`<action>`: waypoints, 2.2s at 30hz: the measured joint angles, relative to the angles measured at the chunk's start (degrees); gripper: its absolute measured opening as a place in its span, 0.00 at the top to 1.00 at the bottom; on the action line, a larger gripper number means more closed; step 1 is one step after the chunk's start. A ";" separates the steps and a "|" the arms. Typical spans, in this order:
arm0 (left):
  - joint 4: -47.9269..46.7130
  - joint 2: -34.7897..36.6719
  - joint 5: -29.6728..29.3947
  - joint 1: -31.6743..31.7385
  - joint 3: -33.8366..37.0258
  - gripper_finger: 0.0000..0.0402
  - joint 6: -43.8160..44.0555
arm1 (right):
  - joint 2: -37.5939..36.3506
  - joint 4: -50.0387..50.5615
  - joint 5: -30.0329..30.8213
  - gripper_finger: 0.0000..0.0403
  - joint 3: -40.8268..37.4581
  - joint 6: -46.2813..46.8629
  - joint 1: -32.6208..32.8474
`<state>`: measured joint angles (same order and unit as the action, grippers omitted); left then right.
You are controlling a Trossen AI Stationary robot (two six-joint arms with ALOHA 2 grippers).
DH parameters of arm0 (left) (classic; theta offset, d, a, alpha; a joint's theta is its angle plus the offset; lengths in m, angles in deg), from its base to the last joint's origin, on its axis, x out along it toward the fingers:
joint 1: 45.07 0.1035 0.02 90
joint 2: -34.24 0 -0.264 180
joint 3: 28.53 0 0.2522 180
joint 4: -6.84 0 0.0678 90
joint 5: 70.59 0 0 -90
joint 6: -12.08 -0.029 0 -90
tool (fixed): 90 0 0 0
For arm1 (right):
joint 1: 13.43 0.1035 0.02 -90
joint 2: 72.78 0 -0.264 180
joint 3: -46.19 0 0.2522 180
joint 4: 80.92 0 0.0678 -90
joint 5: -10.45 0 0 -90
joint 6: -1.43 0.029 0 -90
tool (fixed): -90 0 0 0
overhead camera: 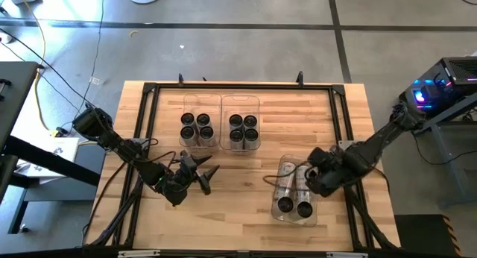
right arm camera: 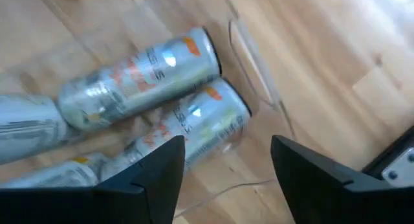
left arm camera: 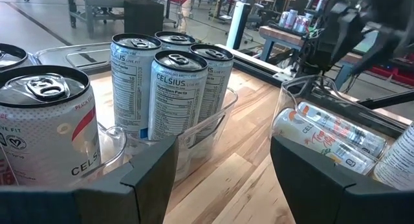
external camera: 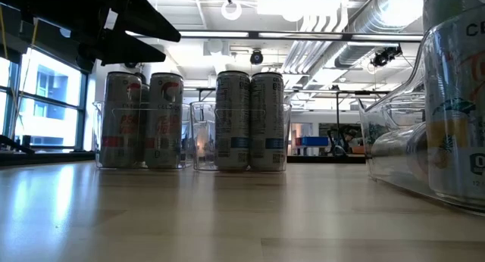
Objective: Sort soda cans
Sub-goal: Remove the white-yellow soda can from the right transparent bin
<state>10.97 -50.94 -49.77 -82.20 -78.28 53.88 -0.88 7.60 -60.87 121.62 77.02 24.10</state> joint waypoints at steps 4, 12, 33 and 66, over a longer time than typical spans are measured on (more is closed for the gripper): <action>-0.03 0.00 -0.07 0.43 0.00 0.40 -0.40 | 0.02 -6.22 -6.54 0.37 -2.88 -5.65 -6.21; -0.82 0.00 -0.31 0.31 0.00 0.40 -1.50 | 0.04 -12.45 -14.84 0.28 -8.02 -6.13 -14.32; -3.17 -0.02 -0.24 0.31 0.00 0.40 -1.44 | 0.37 -25.51 -12.71 0.28 -18.96 6.16 -15.13; -3.23 -0.01 -0.22 0.36 0.00 0.40 -0.68 | 11.51 -18.33 -7.77 0.28 -11.19 11.62 -7.51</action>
<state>7.74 -50.96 -49.99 -81.84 -78.28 53.19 10.63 -10.73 -68.63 110.42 88.64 16.59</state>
